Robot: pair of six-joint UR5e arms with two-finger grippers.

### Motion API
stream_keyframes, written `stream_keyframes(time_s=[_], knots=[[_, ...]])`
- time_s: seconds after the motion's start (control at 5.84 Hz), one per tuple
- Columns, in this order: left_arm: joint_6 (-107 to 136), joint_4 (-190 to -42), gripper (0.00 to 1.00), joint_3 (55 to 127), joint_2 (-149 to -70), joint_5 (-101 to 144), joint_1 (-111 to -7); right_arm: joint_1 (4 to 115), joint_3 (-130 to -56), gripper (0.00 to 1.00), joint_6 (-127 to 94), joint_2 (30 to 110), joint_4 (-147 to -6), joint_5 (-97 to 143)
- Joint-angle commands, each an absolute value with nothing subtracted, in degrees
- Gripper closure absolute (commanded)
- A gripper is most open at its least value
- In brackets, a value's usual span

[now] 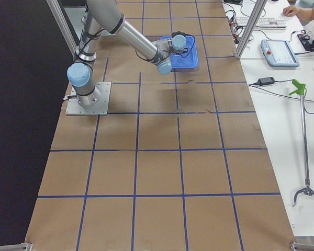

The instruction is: Assemble white blocks and place on blue tray

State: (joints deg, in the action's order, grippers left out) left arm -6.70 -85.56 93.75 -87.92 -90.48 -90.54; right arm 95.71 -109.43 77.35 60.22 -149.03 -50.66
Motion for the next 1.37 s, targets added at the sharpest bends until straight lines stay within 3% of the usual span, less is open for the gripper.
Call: stream_keyframes(time_s=[0.0, 1.2], knots=[[5.6, -85.3, 0.01, 93.8, -87.4, -90.7, -90.7, 97.2, -109.5, 0.73, 76.7, 58.1, -150.8, -50.7], [5.5, -85.3, 0.01, 93.8, -87.2, -90.7, -90.6, 98.2, -109.2, 0.73, 74.9, 56.8, -152.1, -50.7]])
